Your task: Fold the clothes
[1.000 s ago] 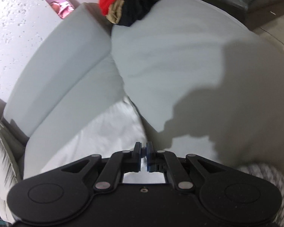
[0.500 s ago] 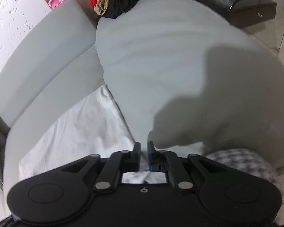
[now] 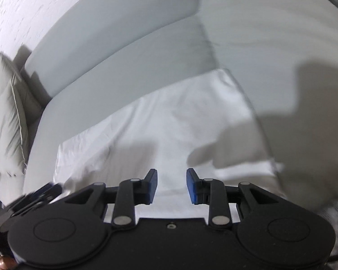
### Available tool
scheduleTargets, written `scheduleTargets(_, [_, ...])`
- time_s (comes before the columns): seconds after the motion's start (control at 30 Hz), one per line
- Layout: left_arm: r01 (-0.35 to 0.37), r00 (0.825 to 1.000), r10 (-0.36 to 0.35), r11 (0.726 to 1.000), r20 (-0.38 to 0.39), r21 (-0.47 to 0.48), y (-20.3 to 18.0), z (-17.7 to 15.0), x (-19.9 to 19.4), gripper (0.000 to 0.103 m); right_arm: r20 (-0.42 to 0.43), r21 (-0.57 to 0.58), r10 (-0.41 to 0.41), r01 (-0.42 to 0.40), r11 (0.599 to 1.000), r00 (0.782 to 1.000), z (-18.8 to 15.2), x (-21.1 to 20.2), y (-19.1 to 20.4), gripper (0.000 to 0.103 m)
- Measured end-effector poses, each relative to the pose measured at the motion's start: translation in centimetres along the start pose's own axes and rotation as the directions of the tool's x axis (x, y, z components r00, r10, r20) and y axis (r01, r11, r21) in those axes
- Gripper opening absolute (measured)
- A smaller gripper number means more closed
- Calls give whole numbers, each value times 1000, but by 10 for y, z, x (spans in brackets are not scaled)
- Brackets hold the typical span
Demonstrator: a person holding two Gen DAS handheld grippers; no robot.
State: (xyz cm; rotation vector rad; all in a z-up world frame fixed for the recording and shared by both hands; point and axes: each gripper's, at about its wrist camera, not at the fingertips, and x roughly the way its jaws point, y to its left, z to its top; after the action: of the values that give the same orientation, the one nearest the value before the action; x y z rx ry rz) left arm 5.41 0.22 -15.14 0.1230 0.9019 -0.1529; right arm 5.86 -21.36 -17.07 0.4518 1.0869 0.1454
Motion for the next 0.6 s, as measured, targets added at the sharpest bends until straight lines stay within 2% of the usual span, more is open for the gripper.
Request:
scheduleTargets(0.03, [-1,1000,2,999,-29,33,-6,-6,5,28,3,-20,3,-3,1000,1000,-2,6,2,29])
scheduleTargets(0.1, [0,996,11,992,-85,129,-12,-28,-2,23,-76,-24,-6,4,1000,997,-18,17,0,26])
scheduleTargets(0.17, [83,993,-65,980,-100,180,-8,-54,-39,20,-181,-11,44,-47,999,983,-39,-2,-6,26])
scheduleTargets(0.23, [182,981,-170,974,-96,137,7,-81,-77,24,-284,10,99,-100,995,954,-61,-24,-12,26])
scheduleTargets(0.27, [199,979,-193,975,-73,98,15,-91,-92,31,-287,4,113,-117,993,951,-71,-38,-16,27])
scheduleTargets(0.3, [189,982,-187,981,-39,53,24,-97,-103,31,-281,-6,124,-131,991,952,-81,-53,-19,31])
scheduleTargets(0.37, [160,987,-159,986,16,-36,42,-105,-118,31,-210,20,113,-111,994,971,-89,-74,-32,36])
scheduleTargets(0.43, [101,995,-98,988,32,-119,58,-97,-114,32,-114,91,102,-92,992,988,-88,-82,-47,36])
scheduleTargets(0.53, [15,999,-3,970,47,-242,82,-86,-107,33,-5,159,42,-40,987,999,-77,-82,-56,36])
scheduleTargets(0.6, [-22,999,37,944,40,-328,100,-81,-102,33,36,172,37,-43,984,999,-72,-84,-58,36])
